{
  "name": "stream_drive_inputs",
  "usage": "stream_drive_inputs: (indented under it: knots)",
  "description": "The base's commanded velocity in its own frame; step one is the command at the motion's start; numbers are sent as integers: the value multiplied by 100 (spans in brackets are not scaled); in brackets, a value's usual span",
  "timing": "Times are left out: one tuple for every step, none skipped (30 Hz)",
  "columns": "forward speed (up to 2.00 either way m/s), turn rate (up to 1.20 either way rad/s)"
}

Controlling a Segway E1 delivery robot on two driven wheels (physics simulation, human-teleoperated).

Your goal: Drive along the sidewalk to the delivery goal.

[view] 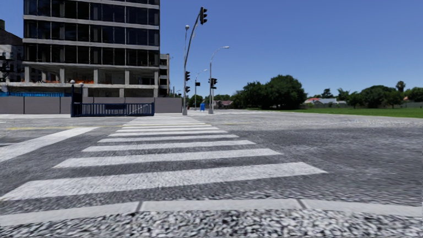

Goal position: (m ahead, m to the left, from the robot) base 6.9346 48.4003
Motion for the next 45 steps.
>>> stream_drive_inputs:
  knots:
    - [200,0]
    - [200,0]
    - [200,0]
    - [200,0]
    - [200,0]
    - [200,0]
    - [200,0]
    - [200,0]
    - [200,0]
    - [200,0]
    - [200,0]
    - [200,0]
    - [200,0]
    - [200,0]
    - [200,0]
    - [200,0]
    - [200,0]
    - [200,0]
    - [200,0]
    - [200,0]
    - [200,0]
    - [200,0]
    - [200,0]
    - [200,0]
    - [200,0]
    - [200,0]
    - [200,0]
    - [200,0]
    - [200,0]
    - [200,0]
    - [200,0]
    - [200,6]
    - [200,19]
    - [200,19]
    - [200,30]
    - [200,49]
    - [200,69]
    - [200,76]
    - [200,76]
    - [200,77]
    - [200,64]
    - [200,10]
    - [200,0]
    - [200,0]
    - [200,0]
